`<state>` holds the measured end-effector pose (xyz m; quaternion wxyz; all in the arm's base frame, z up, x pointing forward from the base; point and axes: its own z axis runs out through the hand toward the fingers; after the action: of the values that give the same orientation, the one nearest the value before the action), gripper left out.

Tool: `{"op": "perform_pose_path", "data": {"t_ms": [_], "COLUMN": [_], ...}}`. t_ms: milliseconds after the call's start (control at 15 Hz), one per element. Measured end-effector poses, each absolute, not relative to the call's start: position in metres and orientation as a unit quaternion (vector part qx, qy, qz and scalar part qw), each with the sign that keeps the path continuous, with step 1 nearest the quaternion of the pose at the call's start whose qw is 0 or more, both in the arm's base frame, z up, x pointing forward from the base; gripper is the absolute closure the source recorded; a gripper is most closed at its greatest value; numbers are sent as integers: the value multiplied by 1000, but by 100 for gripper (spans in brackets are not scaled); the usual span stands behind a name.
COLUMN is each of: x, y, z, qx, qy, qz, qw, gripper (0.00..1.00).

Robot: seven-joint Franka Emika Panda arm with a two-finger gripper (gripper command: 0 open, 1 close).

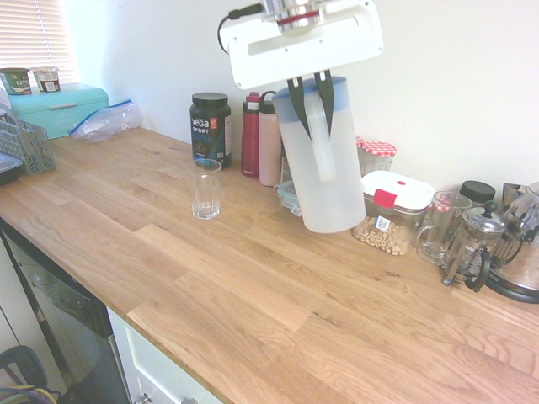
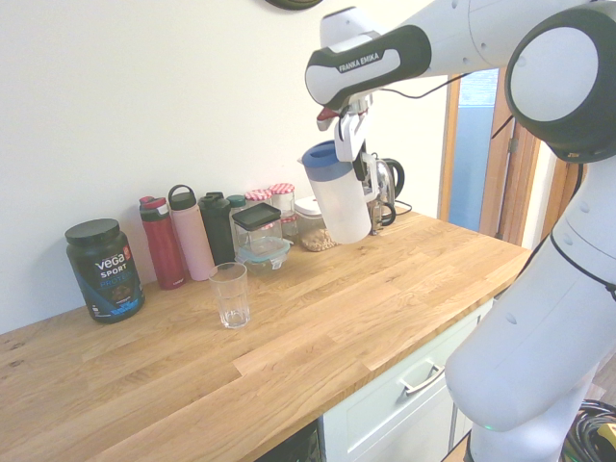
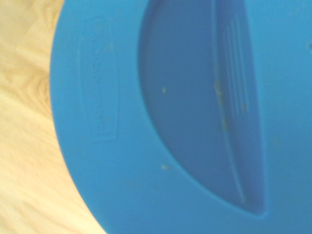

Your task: Pour me some water

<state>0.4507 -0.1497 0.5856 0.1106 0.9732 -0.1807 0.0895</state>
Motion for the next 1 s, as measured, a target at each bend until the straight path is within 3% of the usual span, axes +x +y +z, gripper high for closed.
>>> {"op": "perform_pose_path", "data": {"t_ms": [533, 1000], "x": [443, 431], "y": [-172, -175], "z": [514, 502], "qx": [917, 890], "qy": [-378, -437], "qz": [127, 127], "qw": [15, -5], "gripper": [100, 100]}}
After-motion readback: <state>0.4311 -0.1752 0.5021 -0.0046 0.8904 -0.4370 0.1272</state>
